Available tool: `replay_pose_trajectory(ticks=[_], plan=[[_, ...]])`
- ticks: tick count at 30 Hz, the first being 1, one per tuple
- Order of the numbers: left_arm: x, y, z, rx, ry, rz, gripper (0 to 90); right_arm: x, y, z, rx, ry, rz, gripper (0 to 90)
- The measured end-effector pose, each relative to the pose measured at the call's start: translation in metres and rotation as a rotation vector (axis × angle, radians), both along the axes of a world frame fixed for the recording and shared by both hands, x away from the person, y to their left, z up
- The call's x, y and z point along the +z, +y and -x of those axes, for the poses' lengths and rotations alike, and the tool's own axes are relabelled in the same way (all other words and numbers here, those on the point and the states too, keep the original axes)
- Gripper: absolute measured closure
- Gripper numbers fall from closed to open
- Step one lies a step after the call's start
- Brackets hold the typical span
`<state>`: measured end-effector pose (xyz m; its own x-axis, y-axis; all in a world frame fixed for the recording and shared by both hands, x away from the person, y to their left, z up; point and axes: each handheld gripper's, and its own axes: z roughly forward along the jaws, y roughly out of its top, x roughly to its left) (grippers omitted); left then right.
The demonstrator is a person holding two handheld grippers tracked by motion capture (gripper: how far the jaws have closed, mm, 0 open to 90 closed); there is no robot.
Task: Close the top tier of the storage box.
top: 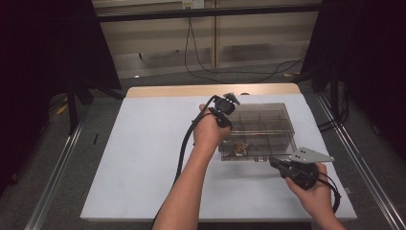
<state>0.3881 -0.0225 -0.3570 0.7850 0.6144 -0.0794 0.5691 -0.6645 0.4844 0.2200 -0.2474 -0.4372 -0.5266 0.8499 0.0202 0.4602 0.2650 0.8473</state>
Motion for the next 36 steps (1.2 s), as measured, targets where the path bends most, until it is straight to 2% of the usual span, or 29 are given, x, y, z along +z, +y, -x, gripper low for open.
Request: replay_pose_trajectory(ticks=[19, 25, 36], plan=[[0.000, 0.000, 0.000, 0.008, 0.006, 0.000, 90.0, -0.001, 0.007, -0.014, -0.004, 0.002, -0.015, 90.0], [-0.001, 0.001, -0.001, 0.017, 0.018, 0.035, 90.0, -0.001, 0.006, -0.016, -0.004, 0.000, -0.013, 90.0], [-0.001, 0.001, -0.002, 0.015, 0.026, 0.039, 90.0, -0.001, 0.006, -0.017, -0.003, 0.003, -0.016, 90.0]])
